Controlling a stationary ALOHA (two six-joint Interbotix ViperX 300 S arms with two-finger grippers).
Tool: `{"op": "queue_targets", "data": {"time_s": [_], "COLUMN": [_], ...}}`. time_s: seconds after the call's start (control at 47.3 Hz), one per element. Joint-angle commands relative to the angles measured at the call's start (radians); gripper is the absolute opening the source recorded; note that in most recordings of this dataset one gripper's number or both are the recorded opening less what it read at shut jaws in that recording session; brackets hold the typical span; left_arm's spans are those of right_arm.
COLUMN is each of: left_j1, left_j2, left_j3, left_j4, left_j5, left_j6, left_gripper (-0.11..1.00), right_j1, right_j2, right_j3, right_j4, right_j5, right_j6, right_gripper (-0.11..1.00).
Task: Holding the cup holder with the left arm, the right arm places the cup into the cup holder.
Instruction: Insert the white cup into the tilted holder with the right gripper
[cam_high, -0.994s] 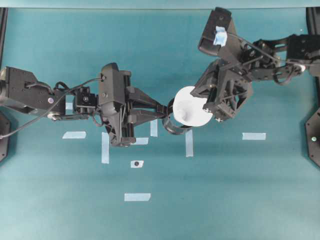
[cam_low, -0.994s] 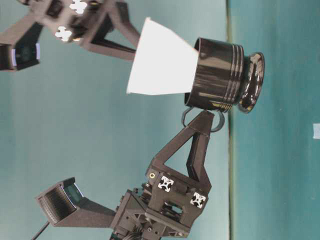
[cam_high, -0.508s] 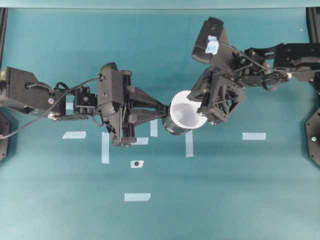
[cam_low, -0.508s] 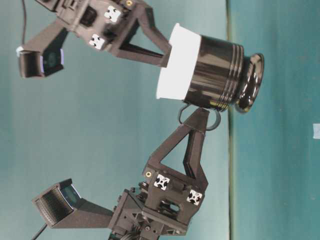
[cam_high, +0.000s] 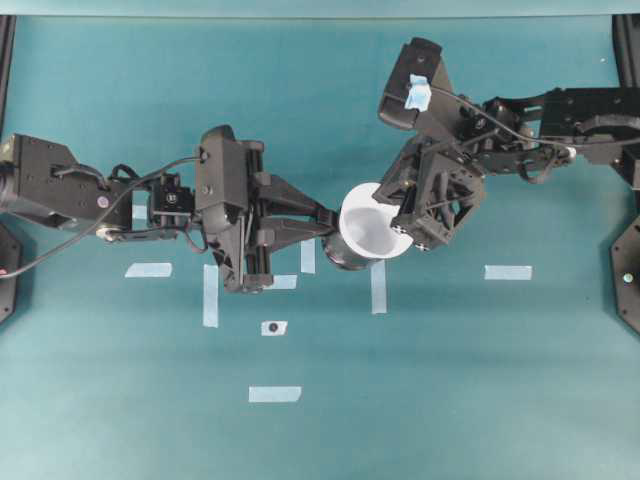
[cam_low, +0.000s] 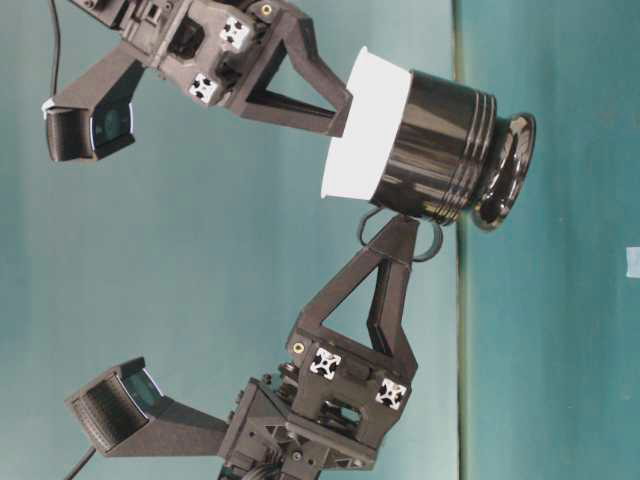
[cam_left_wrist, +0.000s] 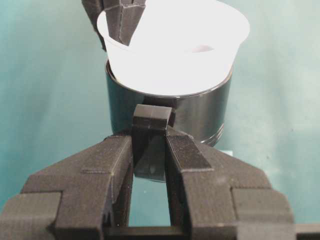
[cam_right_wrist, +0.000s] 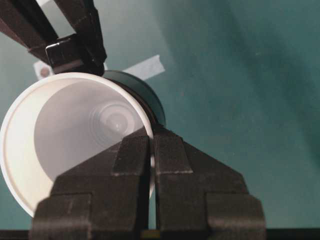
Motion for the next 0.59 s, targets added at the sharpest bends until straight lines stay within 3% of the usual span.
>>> {"op": "queue_targets", "data": {"time_s": [0.0,0.127,0.339,0.381,0.571], "left_j1": [-0.003,-0.003,-0.005,-0.006,-0.015], "left_j2": [-0.015,-0.015,-0.011,-0.011,0.008], "left_j3": [-0.023,-0.020,-0.017,-0.017,-0.014], "left_j4": [0.002,0.002,0.002,0.002,0.002], "left_j5": [-0.017,-0.028,-0.032,-0.034,-0.043], "left_j6": [-0.002,-0.002,-0.003,-0.003,-0.006], "left_gripper": [0.22,0.22,0.22,0.22,0.22], "right_j1": [0.003,0.003,0.008,0.008,0.006], "right_j2": [-0.021,-0.023,-0.028,-0.031,-0.064], "right_j3": [-0.029,-0.031,-0.031,-0.031,-0.028], "right_j4": [0.003,0.020,0.034,0.034,0.034], "right_j5": [0.000,-0.003,-0.006,-0.008,-0.021], "right_j6": [0.008,0.008,0.005,0.005,0.006], "right_gripper": [0.08,0.29,0.87,0.94,0.94]}}
